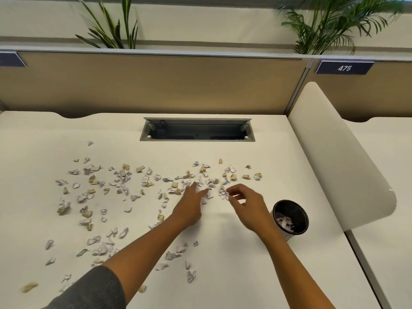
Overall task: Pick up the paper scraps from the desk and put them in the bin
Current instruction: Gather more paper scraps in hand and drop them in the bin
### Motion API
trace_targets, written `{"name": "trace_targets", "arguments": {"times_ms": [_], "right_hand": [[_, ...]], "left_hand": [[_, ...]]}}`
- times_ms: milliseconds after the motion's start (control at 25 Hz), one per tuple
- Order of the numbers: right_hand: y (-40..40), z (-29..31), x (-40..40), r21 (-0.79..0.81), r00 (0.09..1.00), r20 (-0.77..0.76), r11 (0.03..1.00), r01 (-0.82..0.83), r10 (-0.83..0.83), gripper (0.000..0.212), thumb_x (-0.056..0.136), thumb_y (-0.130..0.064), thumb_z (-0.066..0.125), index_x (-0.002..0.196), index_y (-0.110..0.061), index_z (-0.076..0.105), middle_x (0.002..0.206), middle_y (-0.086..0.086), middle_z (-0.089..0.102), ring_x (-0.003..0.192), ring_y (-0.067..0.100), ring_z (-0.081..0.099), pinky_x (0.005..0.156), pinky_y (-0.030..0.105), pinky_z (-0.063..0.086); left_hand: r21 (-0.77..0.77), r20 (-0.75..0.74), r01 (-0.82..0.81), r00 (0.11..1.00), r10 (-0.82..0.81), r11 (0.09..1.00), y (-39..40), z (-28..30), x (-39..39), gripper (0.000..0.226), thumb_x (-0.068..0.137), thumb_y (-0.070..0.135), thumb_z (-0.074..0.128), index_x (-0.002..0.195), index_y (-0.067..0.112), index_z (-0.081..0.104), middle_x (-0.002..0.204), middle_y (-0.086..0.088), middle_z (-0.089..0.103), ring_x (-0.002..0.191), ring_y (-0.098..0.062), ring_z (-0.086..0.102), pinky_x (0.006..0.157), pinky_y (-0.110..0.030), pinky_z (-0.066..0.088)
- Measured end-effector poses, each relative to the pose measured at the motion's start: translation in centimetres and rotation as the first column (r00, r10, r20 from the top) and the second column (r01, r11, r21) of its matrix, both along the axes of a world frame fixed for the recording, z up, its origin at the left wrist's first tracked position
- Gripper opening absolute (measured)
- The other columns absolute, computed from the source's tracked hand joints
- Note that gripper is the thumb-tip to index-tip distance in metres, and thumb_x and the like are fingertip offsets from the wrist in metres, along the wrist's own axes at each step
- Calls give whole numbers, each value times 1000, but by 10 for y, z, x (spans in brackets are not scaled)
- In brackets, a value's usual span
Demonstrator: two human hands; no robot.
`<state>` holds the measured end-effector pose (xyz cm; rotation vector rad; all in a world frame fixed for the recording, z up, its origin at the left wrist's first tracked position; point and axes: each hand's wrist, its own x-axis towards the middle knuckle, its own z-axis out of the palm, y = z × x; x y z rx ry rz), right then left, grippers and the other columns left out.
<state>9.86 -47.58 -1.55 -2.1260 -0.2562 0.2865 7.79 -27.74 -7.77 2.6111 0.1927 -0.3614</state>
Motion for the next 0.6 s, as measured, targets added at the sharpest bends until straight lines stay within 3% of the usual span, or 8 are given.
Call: {"name": "trace_targets", "arguments": {"times_ms": [120,240,400,600], "right_hand": [[13,-17,13,-112,997,-24,991,-72,70,18,93,-22,61,109,-27,64,107,-12,66,96,5,61,82,20,47],[22,-30,26,-183,994,-32,977,-108,104,21,93,-22,61,114,-22,63,112,-5,65,97,9,59,83,21,44],[38,-39,46,-292,992,-19,948,-128,128,31,91,-19,60,122,-14,60,118,5,63,103,18,59,83,25,43],[66,-43,64,-339,972,45,919,-203,231,50,87,-20,68,134,-13,50,135,10,47,125,26,45,99,33,42]], "left_hand": [[104,82,54,995,-62,993,3,-4,2,42,95,3,42,132,18,55,137,-11,46,130,-26,43,96,-32,44],[203,124,80,987,-106,976,7,-7,2,21,95,8,45,97,11,66,101,-7,58,97,-24,60,68,-29,41],[239,140,45,987,-80,970,6,-10,0,21,93,2,46,92,8,66,95,-8,58,85,-25,60,68,-34,45],[30,133,-44,990,39,999,10,-7,7,18,89,2,57,94,5,74,97,-9,70,90,-25,66,81,-36,54]]}}
